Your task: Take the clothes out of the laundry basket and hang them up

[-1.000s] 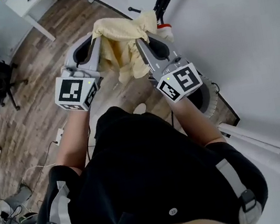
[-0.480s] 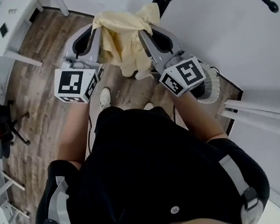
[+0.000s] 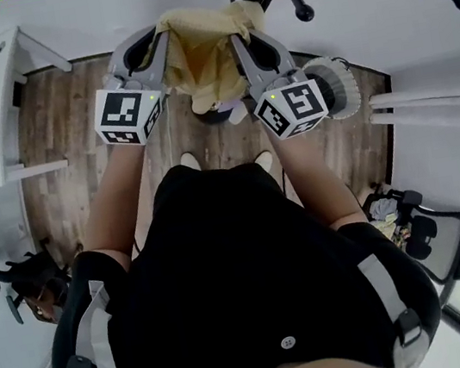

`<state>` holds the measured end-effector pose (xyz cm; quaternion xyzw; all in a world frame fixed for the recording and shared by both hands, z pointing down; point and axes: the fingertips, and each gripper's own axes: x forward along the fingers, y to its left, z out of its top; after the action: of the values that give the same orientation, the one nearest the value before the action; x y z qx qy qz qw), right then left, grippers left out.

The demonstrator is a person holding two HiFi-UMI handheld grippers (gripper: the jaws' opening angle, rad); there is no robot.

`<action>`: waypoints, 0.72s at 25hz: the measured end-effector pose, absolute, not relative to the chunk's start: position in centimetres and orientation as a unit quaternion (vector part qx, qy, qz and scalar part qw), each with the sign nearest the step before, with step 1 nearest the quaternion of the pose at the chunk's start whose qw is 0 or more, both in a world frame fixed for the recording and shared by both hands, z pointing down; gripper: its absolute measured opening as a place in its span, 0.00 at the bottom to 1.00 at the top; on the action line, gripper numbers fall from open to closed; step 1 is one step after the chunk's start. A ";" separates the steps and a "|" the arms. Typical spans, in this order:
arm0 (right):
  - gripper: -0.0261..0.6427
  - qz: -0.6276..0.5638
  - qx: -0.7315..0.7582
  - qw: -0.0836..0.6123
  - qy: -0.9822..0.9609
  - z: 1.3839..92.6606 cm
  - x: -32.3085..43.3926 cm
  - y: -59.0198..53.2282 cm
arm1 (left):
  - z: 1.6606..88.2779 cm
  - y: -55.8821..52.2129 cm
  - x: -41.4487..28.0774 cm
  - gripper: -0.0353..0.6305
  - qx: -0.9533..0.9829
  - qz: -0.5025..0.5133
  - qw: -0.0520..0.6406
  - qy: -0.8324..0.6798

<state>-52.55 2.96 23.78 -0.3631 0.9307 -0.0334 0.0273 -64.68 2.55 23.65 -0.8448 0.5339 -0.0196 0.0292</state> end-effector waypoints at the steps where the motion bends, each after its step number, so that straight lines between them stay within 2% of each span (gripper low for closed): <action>1: 0.09 -0.034 -0.380 0.024 0.924 24.4 -52.6 2.4 | 24.3 1.6 -64.8 0.07 -0.851 -0.022 0.028 0.524; 18: 0.10 -0.115 -0.494 -0.025 0.862 35.1 -52.6 -2.6 | 35.7 -7.0 -63.6 0.07 -0.879 -0.059 -0.027 0.472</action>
<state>-52.64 -2.57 35.07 -0.4938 0.8616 -0.1145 -0.0255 -63.60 -6.98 35.67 -0.8794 0.4716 -0.0591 -0.0272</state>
